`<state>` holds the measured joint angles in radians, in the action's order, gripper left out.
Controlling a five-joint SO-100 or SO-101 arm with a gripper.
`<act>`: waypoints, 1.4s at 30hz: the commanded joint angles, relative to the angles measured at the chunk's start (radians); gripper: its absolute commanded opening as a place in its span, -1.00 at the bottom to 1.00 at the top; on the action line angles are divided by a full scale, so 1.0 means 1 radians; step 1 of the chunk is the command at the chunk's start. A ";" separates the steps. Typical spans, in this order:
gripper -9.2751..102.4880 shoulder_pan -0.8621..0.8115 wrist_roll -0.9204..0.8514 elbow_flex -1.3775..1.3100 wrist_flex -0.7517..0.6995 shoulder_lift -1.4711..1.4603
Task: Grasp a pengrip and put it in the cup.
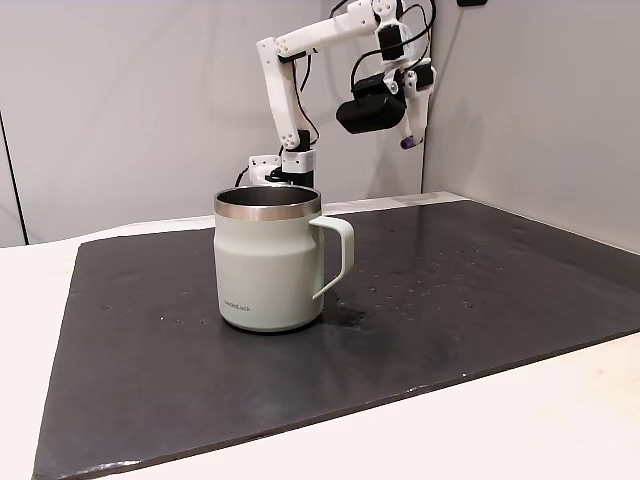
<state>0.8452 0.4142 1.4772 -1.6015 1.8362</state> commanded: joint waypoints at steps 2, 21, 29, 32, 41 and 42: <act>-0.83 -0.075 -0.052 -0.107 -0.032 0.075; -0.83 -0.727 -0.442 -0.179 -0.017 0.132; -0.83 -0.934 -0.508 -0.285 0.095 0.058; -0.83 -0.989 -0.508 -0.330 0.161 0.006; -0.83 -1.081 -0.500 -0.443 0.362 -0.199; -0.83 -1.091 -0.502 -0.474 0.379 -0.232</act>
<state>-0.2117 -0.0798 1.1229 -1.2885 1.6521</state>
